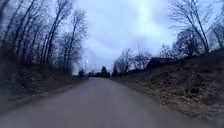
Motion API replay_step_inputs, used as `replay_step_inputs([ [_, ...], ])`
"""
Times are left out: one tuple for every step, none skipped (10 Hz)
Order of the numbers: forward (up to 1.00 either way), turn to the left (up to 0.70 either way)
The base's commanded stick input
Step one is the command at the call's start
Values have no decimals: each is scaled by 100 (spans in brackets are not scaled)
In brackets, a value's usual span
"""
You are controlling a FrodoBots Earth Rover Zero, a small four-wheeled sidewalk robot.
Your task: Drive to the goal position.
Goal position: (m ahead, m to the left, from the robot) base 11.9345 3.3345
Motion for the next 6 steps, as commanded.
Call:
replay_step_inputs([
  [100,4],
  [100,4],
  [100,4],
  [100,4],
  [100,4],
  [100,4],
])
